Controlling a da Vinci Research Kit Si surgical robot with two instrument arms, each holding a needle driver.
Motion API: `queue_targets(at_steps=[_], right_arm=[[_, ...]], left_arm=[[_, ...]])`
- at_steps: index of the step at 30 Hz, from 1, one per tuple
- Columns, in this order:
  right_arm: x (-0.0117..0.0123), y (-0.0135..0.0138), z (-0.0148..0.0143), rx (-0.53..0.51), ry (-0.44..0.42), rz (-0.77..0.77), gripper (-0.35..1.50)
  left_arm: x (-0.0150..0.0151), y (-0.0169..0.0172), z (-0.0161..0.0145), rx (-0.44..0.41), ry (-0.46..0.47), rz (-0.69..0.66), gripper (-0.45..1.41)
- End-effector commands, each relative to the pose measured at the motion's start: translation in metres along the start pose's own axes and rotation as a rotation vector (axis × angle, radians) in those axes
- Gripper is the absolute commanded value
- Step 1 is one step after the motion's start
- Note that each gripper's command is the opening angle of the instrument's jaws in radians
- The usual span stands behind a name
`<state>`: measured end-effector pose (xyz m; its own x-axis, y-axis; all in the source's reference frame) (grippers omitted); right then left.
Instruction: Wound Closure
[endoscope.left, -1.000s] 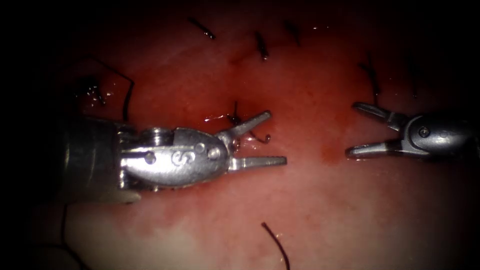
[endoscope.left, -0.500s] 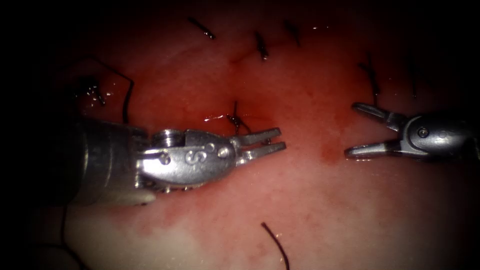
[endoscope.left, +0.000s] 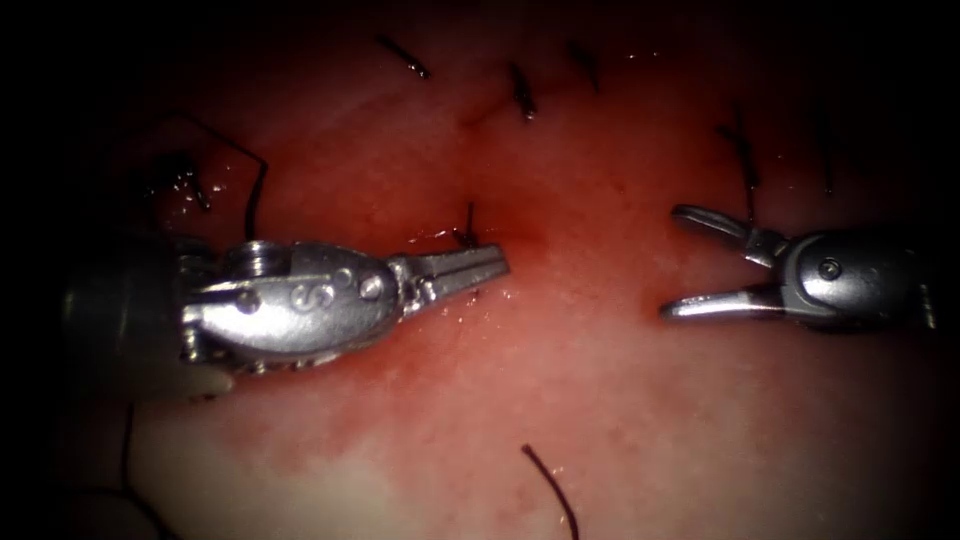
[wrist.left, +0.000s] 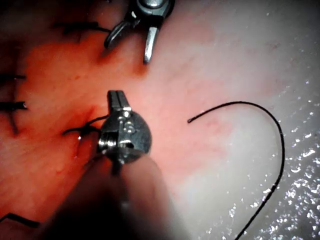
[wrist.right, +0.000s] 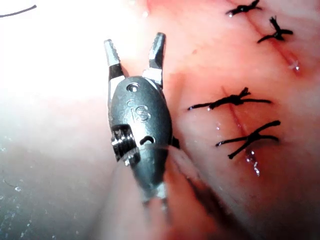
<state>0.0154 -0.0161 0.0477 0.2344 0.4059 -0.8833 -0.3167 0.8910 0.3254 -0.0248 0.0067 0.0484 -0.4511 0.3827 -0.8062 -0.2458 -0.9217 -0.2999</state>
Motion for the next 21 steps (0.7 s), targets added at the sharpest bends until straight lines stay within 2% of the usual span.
queue_targets(at_steps=[1, 7, 14, 21], right_arm=[[-0.0003, -0.0010, 0.0020, 0.019, 0.011, -0.001, 1.09], [0.0004, -0.0014, 0.0051, 0.050, 0.044, -0.028, 0.94], [0.0007, -0.0016, 0.0091, 0.028, 0.043, -0.072, 0.96], [0.0013, -0.0023, 0.0115, 0.012, 0.045, -0.092, 0.99]], left_arm=[[-0.0005, 0.0007, 0.0005, -0.008, 0.001, -0.002, -0.45], [-0.0009, -0.0003, -0.0004, -0.028, 0.010, -0.002, -0.45], [-0.0016, -0.0016, -0.0012, -0.040, 0.053, -0.104, -0.45], [-0.0018, -0.0029, -0.0014, -0.042, 0.133, -0.229, -0.45]])
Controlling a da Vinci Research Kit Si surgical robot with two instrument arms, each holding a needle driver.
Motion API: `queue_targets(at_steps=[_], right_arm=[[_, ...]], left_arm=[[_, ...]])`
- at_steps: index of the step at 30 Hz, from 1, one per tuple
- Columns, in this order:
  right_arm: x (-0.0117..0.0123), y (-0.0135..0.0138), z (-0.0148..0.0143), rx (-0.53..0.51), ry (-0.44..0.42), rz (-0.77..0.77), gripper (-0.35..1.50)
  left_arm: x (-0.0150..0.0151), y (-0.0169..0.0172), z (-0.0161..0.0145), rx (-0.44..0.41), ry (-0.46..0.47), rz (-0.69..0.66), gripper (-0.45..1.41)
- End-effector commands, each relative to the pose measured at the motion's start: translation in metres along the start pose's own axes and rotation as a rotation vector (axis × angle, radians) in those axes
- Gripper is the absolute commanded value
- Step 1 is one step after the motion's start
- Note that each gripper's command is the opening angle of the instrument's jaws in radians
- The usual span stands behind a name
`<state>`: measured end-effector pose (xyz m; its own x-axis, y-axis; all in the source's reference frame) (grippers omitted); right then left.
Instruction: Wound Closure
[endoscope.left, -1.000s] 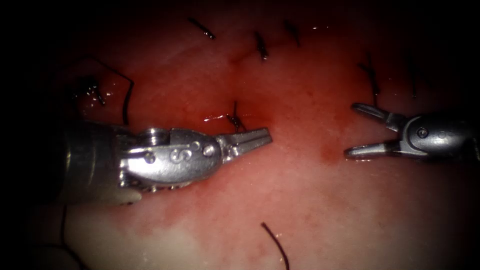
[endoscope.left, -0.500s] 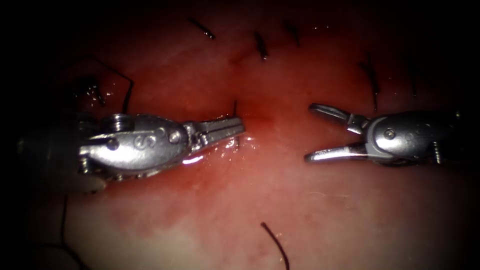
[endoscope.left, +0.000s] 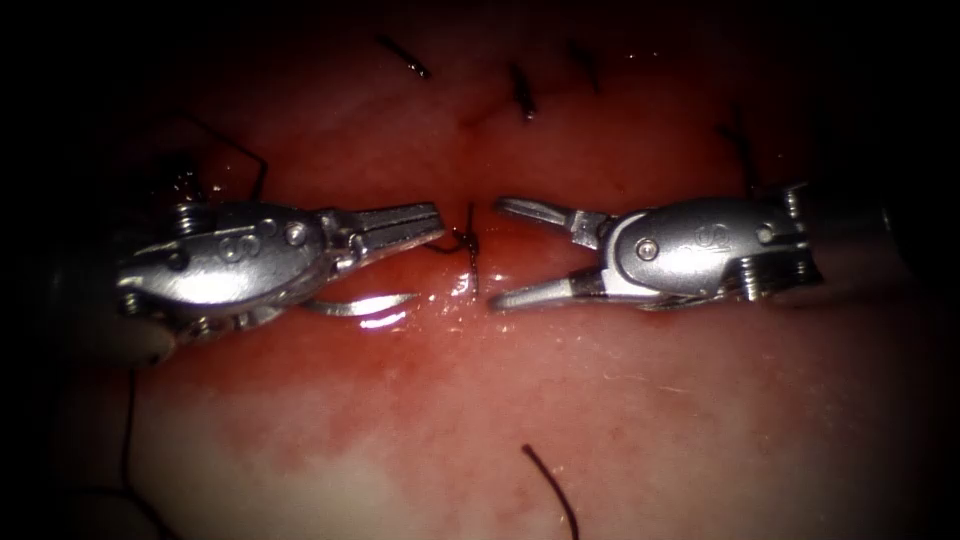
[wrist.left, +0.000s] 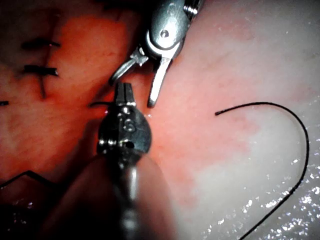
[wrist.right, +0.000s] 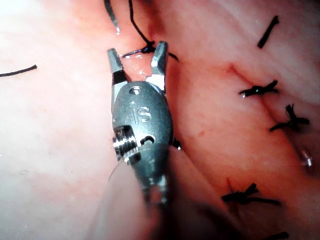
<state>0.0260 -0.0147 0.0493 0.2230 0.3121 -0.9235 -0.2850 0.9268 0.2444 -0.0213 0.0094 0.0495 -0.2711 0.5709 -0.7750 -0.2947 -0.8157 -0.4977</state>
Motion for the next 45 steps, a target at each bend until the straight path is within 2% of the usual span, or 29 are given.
queue_targets(at_steps=[1, 15, 29, 42, 45], right_arm=[[-0.0003, -0.0007, 0.0011, 0.000, 0.003, -0.004, 0.99], [0.0004, -0.0006, 0.0034, -0.013, 0.003, -0.038, 0.99], [0.0012, -0.0016, 0.0054, 0.008, 0.023, -0.062, 0.99], [0.0019, -0.0015, 0.0067, -0.009, 0.027, -0.066, 0.99], [0.0018, -0.0015, 0.0068, -0.011, 0.027, -0.067, 0.94]], left_arm=[[-0.0006, 0.0006, 0.0007, -0.006, 0.011, -0.020, -0.45], [0.0000, 0.0009, 0.0022, -0.049, 0.073, -0.155, -0.45], [0.0005, 0.0002, 0.0037, -0.052, 0.095, -0.191, -0.45], [0.0005, 0.0002, 0.0035, -0.060, 0.096, -0.202, -0.45], [0.0007, 0.0001, 0.0034, -0.062, 0.097, -0.203, -0.45]])
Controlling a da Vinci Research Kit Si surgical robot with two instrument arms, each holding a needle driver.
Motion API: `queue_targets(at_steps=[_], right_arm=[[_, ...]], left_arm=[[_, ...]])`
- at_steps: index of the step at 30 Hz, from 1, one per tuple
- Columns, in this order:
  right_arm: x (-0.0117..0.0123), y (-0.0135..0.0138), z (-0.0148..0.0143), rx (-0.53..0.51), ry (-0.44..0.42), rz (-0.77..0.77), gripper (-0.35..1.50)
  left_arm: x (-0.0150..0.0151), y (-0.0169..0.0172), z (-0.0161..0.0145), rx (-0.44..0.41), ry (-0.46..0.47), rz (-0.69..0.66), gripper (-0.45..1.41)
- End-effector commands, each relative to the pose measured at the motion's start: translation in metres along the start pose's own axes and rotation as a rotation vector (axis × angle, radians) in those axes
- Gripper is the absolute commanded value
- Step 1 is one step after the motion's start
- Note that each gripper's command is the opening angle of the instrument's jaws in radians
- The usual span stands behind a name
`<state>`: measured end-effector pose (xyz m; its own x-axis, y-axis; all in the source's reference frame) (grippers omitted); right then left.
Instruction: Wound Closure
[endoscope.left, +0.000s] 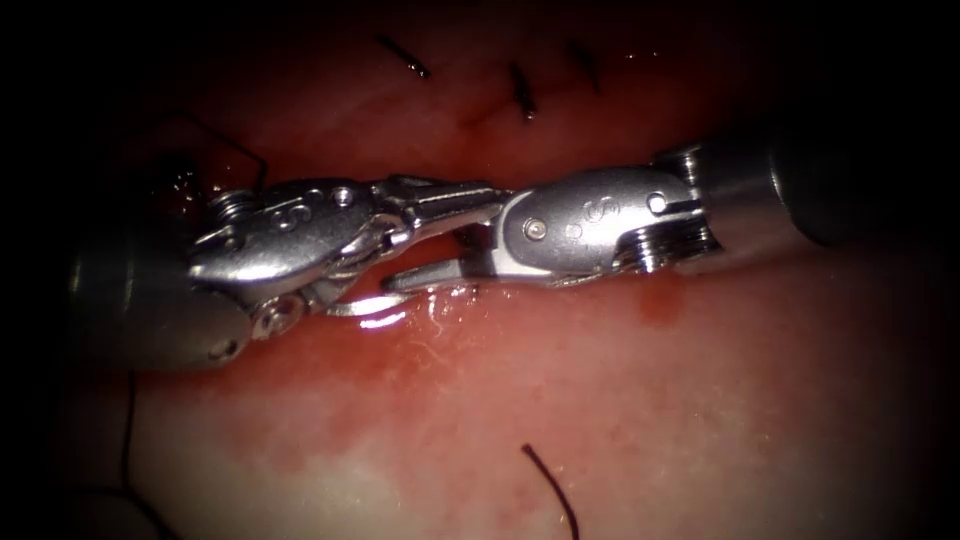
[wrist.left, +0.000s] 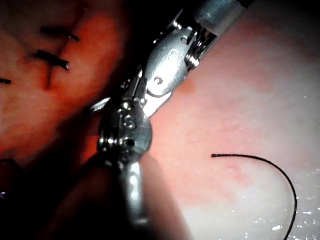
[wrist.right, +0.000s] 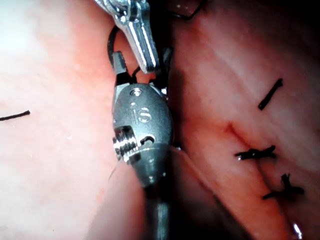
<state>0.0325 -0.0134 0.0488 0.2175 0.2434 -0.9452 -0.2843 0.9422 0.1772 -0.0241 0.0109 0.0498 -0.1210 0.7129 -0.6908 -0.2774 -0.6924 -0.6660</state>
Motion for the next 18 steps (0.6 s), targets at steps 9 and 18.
queue_targets(at_steps=[9, 18], right_arm=[[-0.0007, -0.0009, 0.0008, 0.003, 0.000, -0.003, 0.93], [-0.0010, -0.0010, 0.0013, -0.014, -0.007, -0.017, 0.41]], left_arm=[[-0.0001, 0.0003, 0.0005, -0.010, 0.003, -0.009, -0.45], [-0.0001, 0.0004, 0.0005, -0.013, 0.002, -0.008, -0.45]])
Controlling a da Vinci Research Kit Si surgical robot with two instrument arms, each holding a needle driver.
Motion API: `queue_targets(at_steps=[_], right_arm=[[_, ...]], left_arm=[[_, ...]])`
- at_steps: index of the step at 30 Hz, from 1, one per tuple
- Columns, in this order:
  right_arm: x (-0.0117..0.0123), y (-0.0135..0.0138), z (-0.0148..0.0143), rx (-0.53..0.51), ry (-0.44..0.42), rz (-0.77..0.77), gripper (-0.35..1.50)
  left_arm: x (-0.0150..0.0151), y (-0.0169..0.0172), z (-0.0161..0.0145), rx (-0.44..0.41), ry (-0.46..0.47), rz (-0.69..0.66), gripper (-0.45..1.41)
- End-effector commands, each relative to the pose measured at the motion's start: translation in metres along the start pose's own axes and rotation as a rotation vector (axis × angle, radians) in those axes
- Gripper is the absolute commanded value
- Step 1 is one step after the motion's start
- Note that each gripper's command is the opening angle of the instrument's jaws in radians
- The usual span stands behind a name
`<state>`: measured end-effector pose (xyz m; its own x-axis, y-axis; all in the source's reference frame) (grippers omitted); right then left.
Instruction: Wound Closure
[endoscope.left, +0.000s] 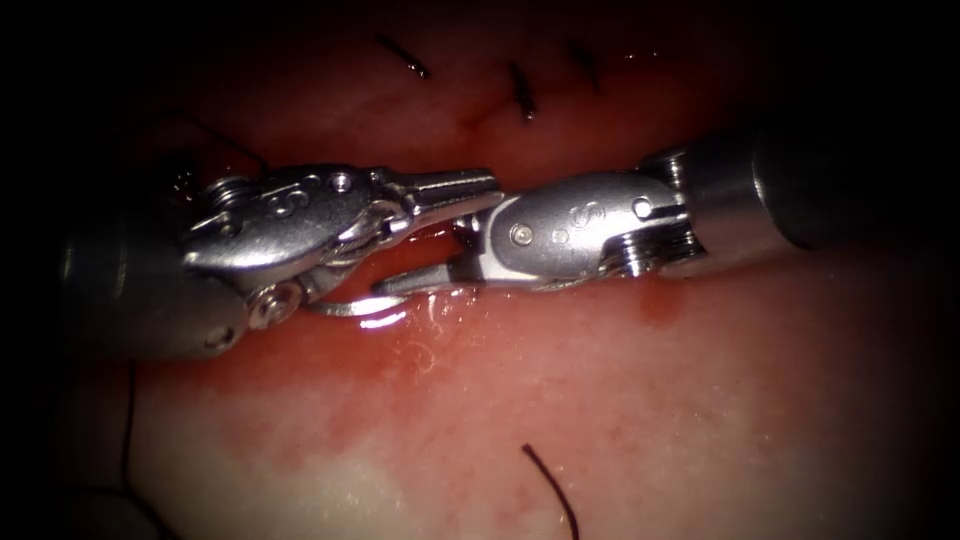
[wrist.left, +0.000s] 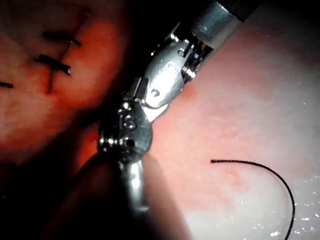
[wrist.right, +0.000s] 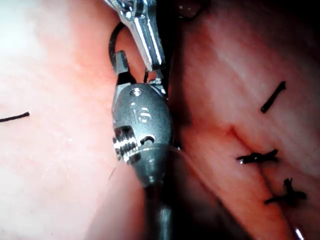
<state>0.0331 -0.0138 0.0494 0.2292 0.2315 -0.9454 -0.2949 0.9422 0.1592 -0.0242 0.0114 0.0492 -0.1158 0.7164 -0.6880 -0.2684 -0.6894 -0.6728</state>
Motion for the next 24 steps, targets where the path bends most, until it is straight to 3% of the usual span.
queue_targets(at_steps=[1, 2, 5, 15, 16, 17, 18, 19, 20, 21, 24], right_arm=[[-0.0005, -0.0006, 0.0007, -0.001, 0.000, -0.003, 0.12], [-0.0005, -0.0006, 0.0007, -0.001, 0.000, -0.003, 0.12], [-0.0008, -0.0004, 0.0009, -0.025, -0.014, -0.022, -0.35], [-0.0015, -0.0001, 0.0009, -0.032, 0.025, -0.042, -0.35], [-0.0014, 0.0000, 0.0008, -0.030, 0.025, -0.041, -0.11], [-0.0013, -0.0001, 0.0007, -0.028, 0.026, -0.040, 0.39], [-0.0011, -0.0002, -0.0002, -0.018, 0.030, -0.044, 1.11], [-0.0011, -0.0002, -0.0002, -0.018, 0.030, -0.044, 1.11], [-0.0010, -0.0003, -0.0007, -0.008, 0.031, -0.032, 1.23], [-0.0010, -0.0006, -0.0024, 0.010, 0.029, -0.027, 1.28], [-0.0010, -0.0007, -0.0043, 0.018, 0.014, -0.026, 1.30]], left_arm=[[-0.0009, 0.0004, 0.0005, -0.003, -0.002, -0.002, -0.45], [-0.0009, 0.0004, 0.0005, -0.003, -0.002, -0.002, -0.45], [-0.0009, 0.0004, 0.0005, -0.003, -0.002, -0.002, -0.45], [-0.0007, 0.0003, 0.0003, -0.008, 0.000, -0.009, -0.45], [-0.0005, 0.0002, 0.0001, -0.012, 0.003, -0.009, -0.45], [-0.0004, 0.0002, -0.0001, -0.013, 0.004, -0.010, -0.45], [-0.0002, 0.0003, -0.0008, -0.012, 0.008, -0.010, -0.45], [-0.0002, 0.0003, -0.0008, -0.012, 0.008, -0.010, -0.45], [0.0000, 0.0004, -0.0014, -0.014, 0.008, -0.011, -0.45], [0.0000, 0.0008, -0.0024, -0.024, 0.008, -0.013, -0.45], [-0.0001, 0.0015, -0.0038, -0.033, 0.006, -0.012, -0.45]])
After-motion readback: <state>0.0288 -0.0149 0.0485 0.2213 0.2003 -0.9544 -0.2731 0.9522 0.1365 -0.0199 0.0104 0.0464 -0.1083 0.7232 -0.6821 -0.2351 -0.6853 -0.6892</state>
